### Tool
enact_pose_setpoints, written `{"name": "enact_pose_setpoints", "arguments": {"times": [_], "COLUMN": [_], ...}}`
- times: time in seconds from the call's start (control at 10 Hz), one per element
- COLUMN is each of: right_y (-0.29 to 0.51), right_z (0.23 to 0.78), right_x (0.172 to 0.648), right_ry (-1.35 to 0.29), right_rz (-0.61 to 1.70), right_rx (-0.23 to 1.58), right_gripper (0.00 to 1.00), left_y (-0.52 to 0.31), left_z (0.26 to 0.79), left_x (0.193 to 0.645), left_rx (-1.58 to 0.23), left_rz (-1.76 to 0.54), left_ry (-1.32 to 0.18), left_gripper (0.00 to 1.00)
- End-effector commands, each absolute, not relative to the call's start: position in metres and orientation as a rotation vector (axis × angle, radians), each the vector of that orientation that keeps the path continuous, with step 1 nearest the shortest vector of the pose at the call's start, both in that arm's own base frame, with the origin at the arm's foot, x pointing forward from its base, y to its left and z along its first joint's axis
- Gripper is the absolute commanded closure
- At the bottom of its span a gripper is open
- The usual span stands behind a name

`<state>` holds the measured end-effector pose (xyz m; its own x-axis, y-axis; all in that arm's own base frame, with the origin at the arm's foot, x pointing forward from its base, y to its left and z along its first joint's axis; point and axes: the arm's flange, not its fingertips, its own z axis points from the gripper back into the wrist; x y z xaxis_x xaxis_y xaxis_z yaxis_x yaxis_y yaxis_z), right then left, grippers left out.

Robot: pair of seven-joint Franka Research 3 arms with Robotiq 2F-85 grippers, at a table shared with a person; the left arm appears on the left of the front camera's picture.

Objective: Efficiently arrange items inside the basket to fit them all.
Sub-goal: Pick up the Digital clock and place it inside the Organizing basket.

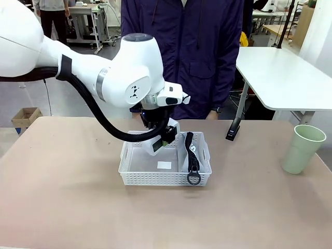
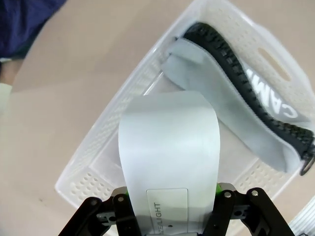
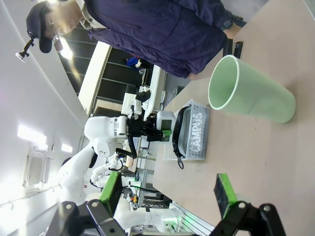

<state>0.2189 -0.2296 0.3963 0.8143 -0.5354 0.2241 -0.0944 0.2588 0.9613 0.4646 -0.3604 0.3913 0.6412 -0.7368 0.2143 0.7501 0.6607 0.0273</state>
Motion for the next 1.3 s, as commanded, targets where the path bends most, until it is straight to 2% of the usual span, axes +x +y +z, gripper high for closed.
{"name": "enact_pose_setpoints", "arguments": {"times": [0.0,0.4,0.8,0.9,1.0,1.2], "right_y": [-0.231,-0.231,-0.231,-0.231,-0.231,-0.231], "right_z": [0.397,0.397,0.397,0.397,0.397,0.397], "right_x": [0.217,0.217,0.217,0.217,0.217,0.217], "right_ry": [-0.606,-0.606,-0.606,-0.606,-0.606,-0.606], "right_rz": [-0.3,-0.3,-0.3,-0.3,-0.3,-0.3], "right_rx": [1.298,1.298,1.298,1.298,1.298,1.298], "right_gripper": [0.0,0.0,0.0,0.0,0.0,0.0], "left_y": [-0.359,-0.355,-0.35,-0.35,-0.35,-0.348], "left_z": [0.372,0.336,0.323,0.321,0.321,0.32], "left_x": [0.471,0.477,0.483,0.484,0.485,0.485], "left_rx": [-0.046,-0.043,-0.044,-0.048,-0.037,-0.021], "left_rz": [-0.813,-0.81,-0.812,-0.819,-0.812,-0.816], "left_ry": [-0.177,-0.088,-0.037,-0.023,-0.021,-0.017], "left_gripper": [0.48,0.48,0.48,0.35,0.0,0.0]}}
